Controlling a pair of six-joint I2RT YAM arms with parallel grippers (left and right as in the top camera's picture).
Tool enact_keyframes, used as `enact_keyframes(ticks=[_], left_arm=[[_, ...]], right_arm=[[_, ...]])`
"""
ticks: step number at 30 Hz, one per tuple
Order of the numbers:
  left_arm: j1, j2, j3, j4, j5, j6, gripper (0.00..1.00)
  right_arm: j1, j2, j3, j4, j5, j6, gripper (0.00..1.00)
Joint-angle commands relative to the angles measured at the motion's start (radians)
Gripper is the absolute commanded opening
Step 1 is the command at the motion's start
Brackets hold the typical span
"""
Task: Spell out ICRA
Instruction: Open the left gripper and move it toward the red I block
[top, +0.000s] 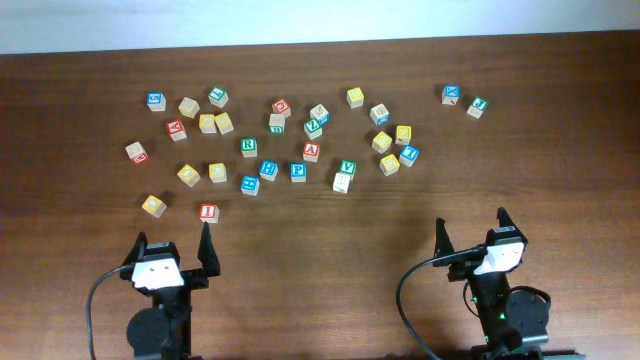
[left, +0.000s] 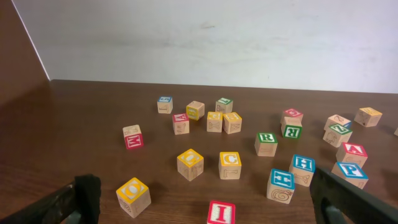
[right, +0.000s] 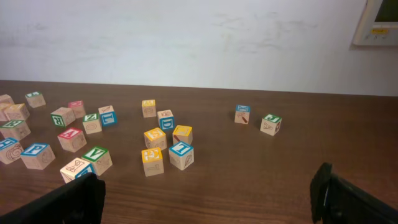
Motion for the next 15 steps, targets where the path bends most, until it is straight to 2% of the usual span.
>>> enact_keyframes(ticks=[1, 5, 6, 7, 8, 9, 11, 13, 14, 15], left_arm=[[-0.006, 0.004, -0.002, -0.006, 0.007, 0.012, 0.99], [-0.006, 0.004, -0.002, 0.041, 0.008, 0.011, 0.99], [-0.006, 0.004, -0.002, 0.070, 0.062, 0.011, 0.99], [-0.006, 0.004, -0.002, 0.085, 0.351, 0.011, 0.99], [-0.006, 0.004, -0.002, 0.089, 0.483, 0.012, 0.99], [-0.006, 0.004, -0.002, 0.116, 0.561, 0.011, 0.99], [-0.006, 0.004, -0.002, 0.343, 0.694, -0.027, 0.99], [-0.006, 0.004, 0.004, 0.676, 0.669, -0.157, 0.99], [-0.006, 0.004, 0.026, 0.756, 0.608, -0.220, 0.99], [-0.006, 0.006, 0.090, 0.754, 0.538, -0.275, 0.99]], right_arm=[[-0.008, -0.003, -0.007, -0.004, 0.008, -0.006, 0.98], [-0.008, -0.003, -0.007, -0.004, 0.008, -0.006, 0.99], [-0.008, -0.003, -0.007, -0.004, 0.008, -0.006, 0.98], [-0.008, -0.003, -0.007, -0.004, 0.008, -0.006, 0.98], [-0.008, -0.003, -0.007, -0.004, 0.008, -0.006, 0.98], [-0.008, -0.003, -0.007, -0.004, 0.008, -0.006, 0.98], [-0.008, -0.003, -0.007, -0.004, 0.008, -0.006, 0.99], [-0.008, -0.003, -0.007, -0.004, 0.008, -0.006, 0.98], [-0.008, -0.003, -0.007, -0.004, 0.009, -0.006, 0.98], [-0.008, -0.003, -0.007, -0.004, 0.008, -0.006, 0.98]])
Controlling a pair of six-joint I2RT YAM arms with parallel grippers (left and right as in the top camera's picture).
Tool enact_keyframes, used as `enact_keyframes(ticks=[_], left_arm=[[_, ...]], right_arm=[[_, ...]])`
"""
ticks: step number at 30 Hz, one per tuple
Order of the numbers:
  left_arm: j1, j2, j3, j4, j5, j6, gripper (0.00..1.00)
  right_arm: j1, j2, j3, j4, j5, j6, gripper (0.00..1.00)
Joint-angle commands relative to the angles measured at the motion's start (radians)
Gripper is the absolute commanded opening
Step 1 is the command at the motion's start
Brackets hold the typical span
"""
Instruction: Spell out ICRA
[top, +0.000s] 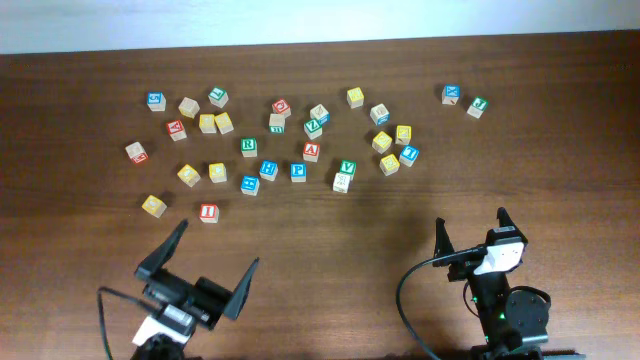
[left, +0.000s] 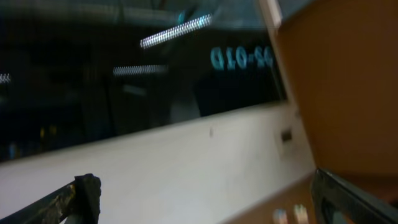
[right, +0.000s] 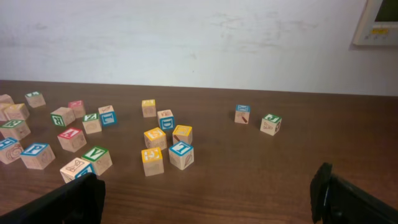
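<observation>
Lettered wooden blocks lie scattered across the far half of the brown table (top: 330, 250). The red I block (top: 208, 212) is the nearest, in front of the left arm. Behind it are the yellow C block (top: 217, 171), the green R block (top: 248, 146) and the red A block (top: 311, 151). My left gripper (top: 212, 262) is open and empty, raised and turned askew near the front edge. Its wrist view is blurred; the left gripper (left: 204, 190) faces wall and dark window. My right gripper (top: 470, 230) is open and empty, low at the front right; right gripper (right: 208, 186).
A yellow O block (top: 153, 205) lies left of the I block. Two blocks, blue (top: 451, 94) and green (top: 477, 106), sit apart at the far right. A cluster of yellow and blue blocks (right: 168, 146) lies ahead of the right gripper. A white wall (right: 186, 37) backs the table.
My left arm has lifted and swung; its gripper now sits tilted and further back from the I block, and its camera faces the wall instead of the blocks. The right arm and all blocks are unchanged.
</observation>
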Motion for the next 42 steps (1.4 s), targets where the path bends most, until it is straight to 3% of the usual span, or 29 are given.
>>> enact_keyframes(ticks=[1, 4, 6, 7, 8, 11, 13, 16, 19, 20, 22, 25, 28, 33, 42], left_arm=[[-0.001, 0.009, 0.128, 0.019, -0.086, -0.155, 0.99], [-0.001, 0.104, 0.352, -0.127, -0.093, -0.154, 0.99], [-0.001, 0.280, 0.630, -0.467, -0.053, -0.141, 0.99], [-0.001, 0.412, 0.805, -0.711, 0.068, -0.045, 0.99], [-0.001, 0.480, 0.883, -0.806, 0.140, -0.013, 0.99], [-0.002, 0.652, 1.001, -0.918, 0.444, -0.011, 0.99], [-0.001, 0.695, 1.001, -0.908, 0.484, -0.047, 0.99], [-0.001, 0.751, 1.048, -0.994, 0.377, -0.113, 0.99], [-0.004, 0.872, 1.236, -1.389, 0.227, -0.001, 0.99], [-0.027, 0.933, 1.327, -1.592, 0.065, 0.077, 0.99], [-0.100, 1.009, 1.398, -1.746, -0.108, 0.112, 0.99], [-0.135, 1.038, 1.397, -1.781, -0.005, 0.112, 0.99], [-0.141, 1.061, 1.397, -1.846, -0.083, 0.098, 0.99], [-0.280, 1.188, 1.396, -1.989, -0.369, -0.002, 0.99], [-0.346, 1.295, 1.356, -1.973, -0.381, -0.031, 0.99]], right_arm=[[-0.008, -0.004, -0.007, -0.004, 0.008, -0.007, 0.98], [-0.008, -0.004, -0.007, -0.004, 0.008, -0.007, 0.98], [-0.008, -0.004, -0.007, -0.004, 0.008, -0.007, 0.98], [-0.008, -0.004, -0.007, -0.004, 0.009, -0.007, 0.98], [-0.008, -0.004, -0.007, -0.004, 0.008, -0.007, 0.98], [-0.008, -0.004, -0.007, -0.004, 0.009, -0.007, 0.98], [-0.008, -0.004, -0.007, -0.004, 0.008, -0.007, 0.98], [-0.008, -0.004, -0.007, -0.004, 0.008, -0.007, 0.98], [-0.008, -0.004, -0.007, -0.004, 0.008, -0.007, 0.98], [-0.008, -0.004, -0.007, -0.004, 0.008, -0.007, 0.98], [-0.008, -0.004, -0.007, -0.004, 0.008, -0.007, 0.98], [-0.008, -0.004, -0.007, -0.004, 0.008, -0.007, 0.98], [-0.008, -0.004, -0.007, -0.004, 0.008, -0.007, 0.98], [-0.008, -0.004, -0.007, -0.004, 0.008, -0.007, 0.98], [-0.008, -0.004, -0.007, -0.004, 0.008, -0.007, 0.98]])
